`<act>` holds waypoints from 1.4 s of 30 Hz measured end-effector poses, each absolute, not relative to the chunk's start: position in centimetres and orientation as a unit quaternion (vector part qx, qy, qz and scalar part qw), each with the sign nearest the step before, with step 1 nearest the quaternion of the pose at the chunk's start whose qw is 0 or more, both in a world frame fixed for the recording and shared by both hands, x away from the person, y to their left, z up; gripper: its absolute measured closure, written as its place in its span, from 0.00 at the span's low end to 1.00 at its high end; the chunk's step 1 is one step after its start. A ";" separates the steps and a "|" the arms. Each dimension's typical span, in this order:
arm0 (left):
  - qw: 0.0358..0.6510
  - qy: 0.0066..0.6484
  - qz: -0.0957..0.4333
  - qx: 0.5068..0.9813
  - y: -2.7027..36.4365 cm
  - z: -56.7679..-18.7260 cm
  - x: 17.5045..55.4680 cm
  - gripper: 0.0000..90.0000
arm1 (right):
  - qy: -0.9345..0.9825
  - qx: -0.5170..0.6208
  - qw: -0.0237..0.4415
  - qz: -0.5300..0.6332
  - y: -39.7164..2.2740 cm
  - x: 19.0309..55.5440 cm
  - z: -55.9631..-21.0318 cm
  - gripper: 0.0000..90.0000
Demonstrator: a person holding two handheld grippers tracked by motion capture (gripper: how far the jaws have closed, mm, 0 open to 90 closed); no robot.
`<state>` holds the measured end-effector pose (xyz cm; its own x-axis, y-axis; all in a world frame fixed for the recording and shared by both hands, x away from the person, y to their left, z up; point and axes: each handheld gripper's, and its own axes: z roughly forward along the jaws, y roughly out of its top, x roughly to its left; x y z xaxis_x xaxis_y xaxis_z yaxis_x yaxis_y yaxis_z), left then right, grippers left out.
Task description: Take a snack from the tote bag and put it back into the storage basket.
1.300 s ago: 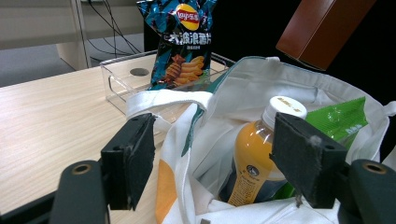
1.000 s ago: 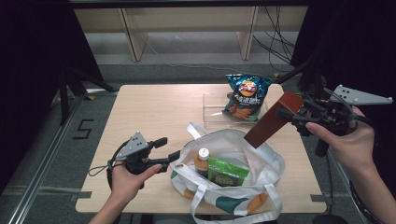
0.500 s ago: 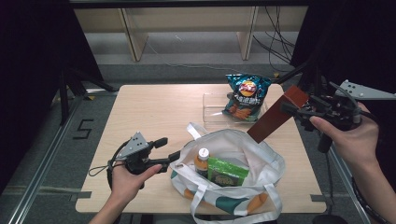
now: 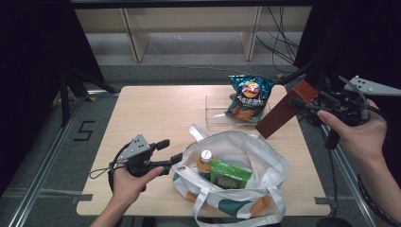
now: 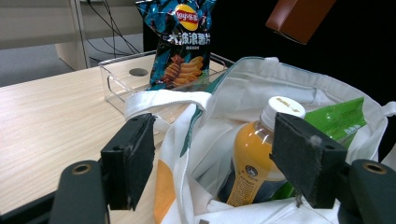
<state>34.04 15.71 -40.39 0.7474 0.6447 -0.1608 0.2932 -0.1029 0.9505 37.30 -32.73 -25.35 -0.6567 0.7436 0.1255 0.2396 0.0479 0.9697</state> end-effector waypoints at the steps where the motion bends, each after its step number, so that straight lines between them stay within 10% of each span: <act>1: 0.583 0.324 0.152 0.729 15.8 -40.3 34.0 0.33 | 0.693 0.357 0.212 0.589 -32.8 37.4 -25.3 0.44; 42: 0.584 0.324 0.150 0.729 15.7 -40.4 34.0 0.33 | 0.684 0.403 0.252 0.552 -31.9 41.8 -26.8 0.44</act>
<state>33.99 15.72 -40.41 0.7450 0.6476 -0.1601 0.2981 -0.1085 0.9484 41.85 -31.94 -26.76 -0.5470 0.8311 0.1003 0.2734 0.0642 0.9597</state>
